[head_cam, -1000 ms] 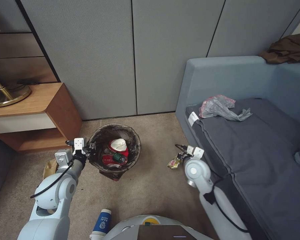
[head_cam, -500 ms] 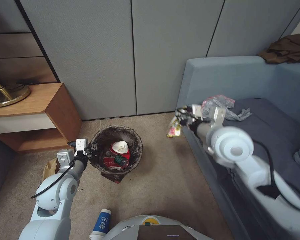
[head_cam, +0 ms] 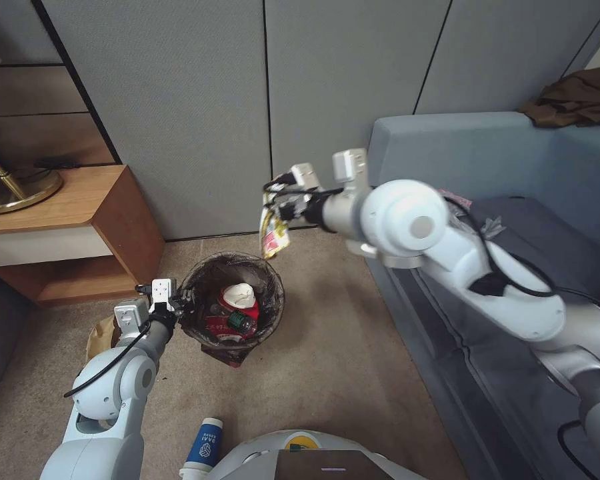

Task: Pick up the trash bin, then pick up the garbage from the floor and place it into the trash bin.

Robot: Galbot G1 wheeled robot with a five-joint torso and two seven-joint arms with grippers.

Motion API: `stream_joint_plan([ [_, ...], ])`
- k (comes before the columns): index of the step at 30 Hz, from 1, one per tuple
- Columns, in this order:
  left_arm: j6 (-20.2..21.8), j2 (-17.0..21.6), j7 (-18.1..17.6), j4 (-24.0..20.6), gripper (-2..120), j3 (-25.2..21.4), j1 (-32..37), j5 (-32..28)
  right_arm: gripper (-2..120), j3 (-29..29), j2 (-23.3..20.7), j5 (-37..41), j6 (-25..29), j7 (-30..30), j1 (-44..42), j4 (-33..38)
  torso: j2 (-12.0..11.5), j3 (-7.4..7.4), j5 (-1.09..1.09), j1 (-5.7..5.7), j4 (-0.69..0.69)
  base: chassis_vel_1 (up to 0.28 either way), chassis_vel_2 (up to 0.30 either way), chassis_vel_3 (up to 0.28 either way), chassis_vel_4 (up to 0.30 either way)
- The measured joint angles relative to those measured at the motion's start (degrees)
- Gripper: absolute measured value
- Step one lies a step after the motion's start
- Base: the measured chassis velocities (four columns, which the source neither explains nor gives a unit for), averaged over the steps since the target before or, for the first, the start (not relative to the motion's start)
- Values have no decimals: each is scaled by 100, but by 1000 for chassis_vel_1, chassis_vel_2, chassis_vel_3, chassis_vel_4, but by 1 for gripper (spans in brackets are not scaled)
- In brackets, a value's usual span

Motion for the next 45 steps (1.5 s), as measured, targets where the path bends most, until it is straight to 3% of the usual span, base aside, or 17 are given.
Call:
stream_joint_plan([
  [12,-28,19,6,5,6,-59,-8,-41,0,-1367,866,-684,89,-187,-87,-580,0,-1,0,0,1,0,0,0,0],
  [25,-66,4,11,19,6,-66,-2,-48,-1,-1655,987,-1091,171,-282,-506,-849,0,-1,2,0,0,0,0,0,0],
  [27,-67,2,10,25,6,-66,-3,-43,10,-1651,968,-1120,204,-287,-557,-859,0,-1,2,0,0,0,0,0,0],
  [29,-68,1,10,25,6,-66,-3,-42,13,-1643,966,-1144,217,-298,-570,-868,0,-1,2,0,0,0,0,0,0],
  [32,-76,-5,9,25,6,-68,-1,-41,28,-1599,965,-1199,266,-351,-590,-888,0,-1,2,0,0,0,0,0,0],
  [37,-84,-10,9,25,6,-82,-7,-46,41,-1567,959,-1225,287,-393,-592,-890,0,-1,2,0,0,0,0,0,0],
  [40,-89,-17,9,32,6,-96,-30,-56,58,-1497,989,-1276,373,-406,-622,-882,0,-1,2,0,0,0,0,0,0],
  [45,-99,-17,12,54,6,-106,-38,-61,73,-1435,996,-1296,430,-445,-636,-870,0,-1,2,0,1,0,0,0,0],
])
